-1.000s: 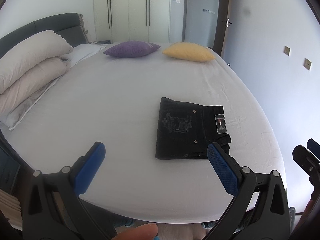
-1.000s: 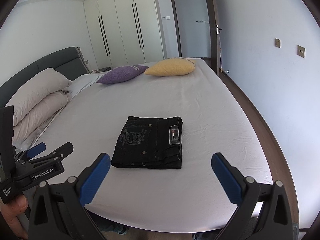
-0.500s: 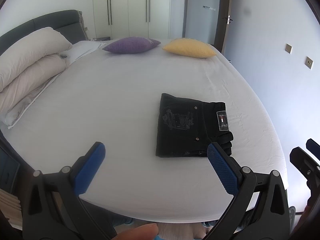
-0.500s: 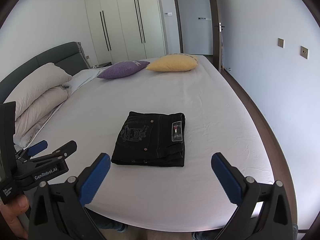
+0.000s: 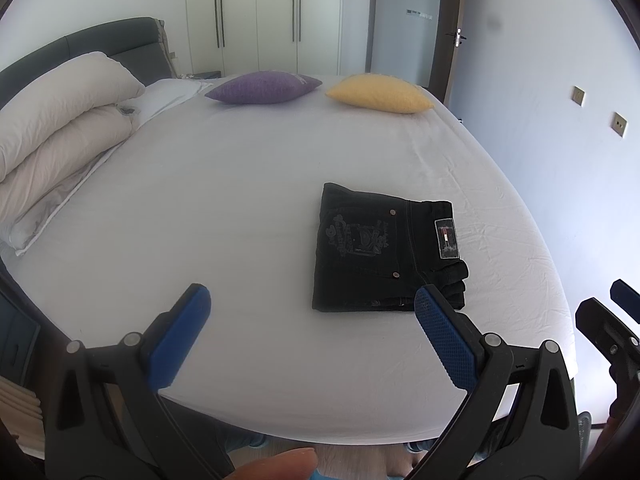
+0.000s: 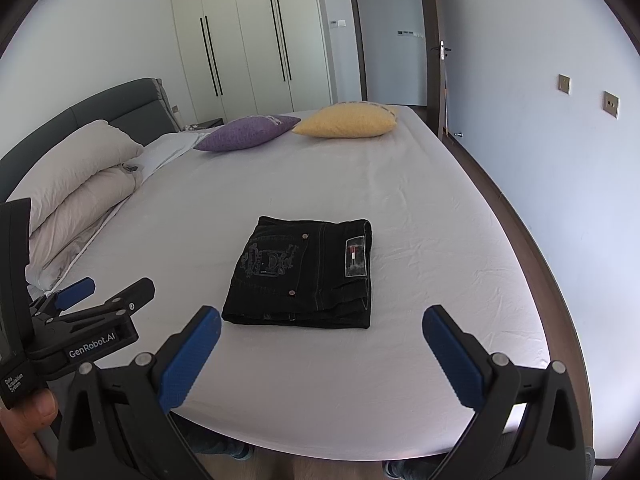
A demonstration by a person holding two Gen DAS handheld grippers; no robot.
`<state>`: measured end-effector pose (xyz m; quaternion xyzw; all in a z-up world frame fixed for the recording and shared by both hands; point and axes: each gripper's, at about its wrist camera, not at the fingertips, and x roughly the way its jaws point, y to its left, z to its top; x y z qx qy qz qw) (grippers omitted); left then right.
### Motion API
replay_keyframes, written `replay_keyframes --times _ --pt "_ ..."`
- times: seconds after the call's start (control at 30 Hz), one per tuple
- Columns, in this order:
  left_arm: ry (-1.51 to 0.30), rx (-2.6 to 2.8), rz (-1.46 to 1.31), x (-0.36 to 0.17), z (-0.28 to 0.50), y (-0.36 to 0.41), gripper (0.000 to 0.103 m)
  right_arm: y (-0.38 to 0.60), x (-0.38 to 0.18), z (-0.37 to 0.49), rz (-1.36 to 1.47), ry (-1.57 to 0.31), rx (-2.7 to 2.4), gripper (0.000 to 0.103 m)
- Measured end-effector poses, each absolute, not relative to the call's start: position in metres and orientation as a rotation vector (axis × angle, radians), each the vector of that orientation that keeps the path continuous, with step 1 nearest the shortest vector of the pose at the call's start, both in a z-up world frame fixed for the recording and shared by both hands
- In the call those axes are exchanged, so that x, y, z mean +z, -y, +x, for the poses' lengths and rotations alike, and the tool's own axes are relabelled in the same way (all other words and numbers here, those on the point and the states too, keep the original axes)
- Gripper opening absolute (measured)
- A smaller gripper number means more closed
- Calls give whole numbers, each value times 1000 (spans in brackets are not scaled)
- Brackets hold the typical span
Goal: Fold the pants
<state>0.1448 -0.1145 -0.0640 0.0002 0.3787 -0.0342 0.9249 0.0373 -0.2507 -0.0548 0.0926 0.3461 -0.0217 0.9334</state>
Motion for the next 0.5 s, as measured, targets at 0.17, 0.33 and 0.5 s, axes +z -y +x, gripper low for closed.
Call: replay_keyframes --times 0.17,0.33,0.5 --pt "-780 -71 0 -66 145 114 103 251 -60 39 188 -715 -43 103" --pt "-781 -73 1 -68 144 114 103 251 -61 39 189 -716 -43 103" --pt "-780 -71 1 -67 144 114 103 252 -61 39 188 -715 -43 103"
